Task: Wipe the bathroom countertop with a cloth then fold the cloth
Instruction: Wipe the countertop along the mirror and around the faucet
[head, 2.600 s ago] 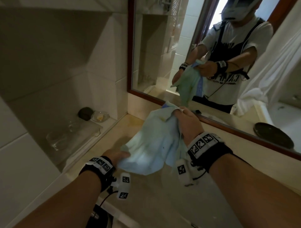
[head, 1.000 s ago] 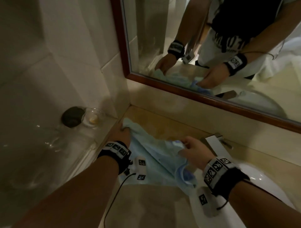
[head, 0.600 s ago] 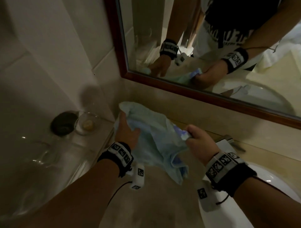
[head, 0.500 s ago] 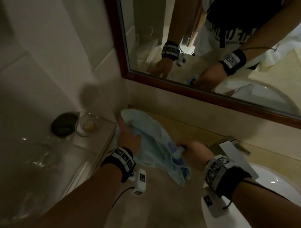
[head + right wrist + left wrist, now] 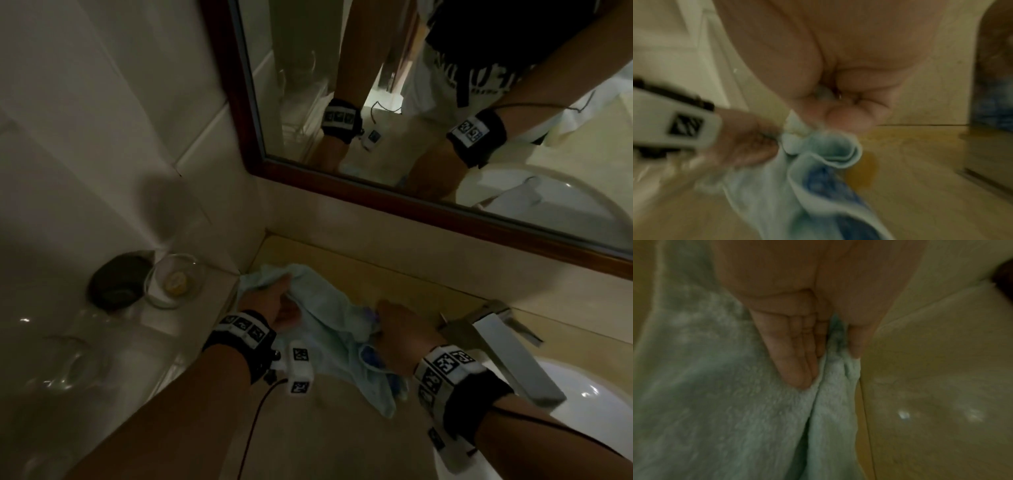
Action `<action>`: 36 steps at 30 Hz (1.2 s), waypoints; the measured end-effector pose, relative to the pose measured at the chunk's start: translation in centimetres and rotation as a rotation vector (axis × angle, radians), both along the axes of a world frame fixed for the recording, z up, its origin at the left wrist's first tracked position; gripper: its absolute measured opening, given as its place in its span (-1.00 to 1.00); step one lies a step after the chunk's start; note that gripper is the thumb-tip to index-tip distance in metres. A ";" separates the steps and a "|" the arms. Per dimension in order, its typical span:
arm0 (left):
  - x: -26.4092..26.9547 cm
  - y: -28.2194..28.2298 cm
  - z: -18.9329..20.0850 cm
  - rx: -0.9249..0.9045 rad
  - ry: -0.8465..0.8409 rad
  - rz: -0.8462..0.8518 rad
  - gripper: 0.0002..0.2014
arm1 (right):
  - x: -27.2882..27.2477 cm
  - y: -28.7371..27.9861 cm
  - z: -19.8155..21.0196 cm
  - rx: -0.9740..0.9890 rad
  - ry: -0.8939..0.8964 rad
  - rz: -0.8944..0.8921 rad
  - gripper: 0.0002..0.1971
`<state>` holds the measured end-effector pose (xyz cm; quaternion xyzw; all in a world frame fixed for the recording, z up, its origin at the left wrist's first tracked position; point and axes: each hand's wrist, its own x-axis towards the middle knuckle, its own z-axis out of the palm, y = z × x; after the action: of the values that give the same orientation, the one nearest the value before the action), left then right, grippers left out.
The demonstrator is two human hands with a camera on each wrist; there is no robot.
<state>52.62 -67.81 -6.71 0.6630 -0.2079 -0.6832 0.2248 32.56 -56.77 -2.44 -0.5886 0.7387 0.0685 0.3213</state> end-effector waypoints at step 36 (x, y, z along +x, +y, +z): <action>-10.3 -6.3 2.6 -0.699 -0.135 -0.937 -0.60 | -1.6 -3.1 -0.1 -0.536 -0.324 -0.303 -0.56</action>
<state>42.36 -74.11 -4.08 0.4291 -0.7054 -0.5568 0.0907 30.93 -59.89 -2.52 -0.5387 0.7488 -0.2708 0.2751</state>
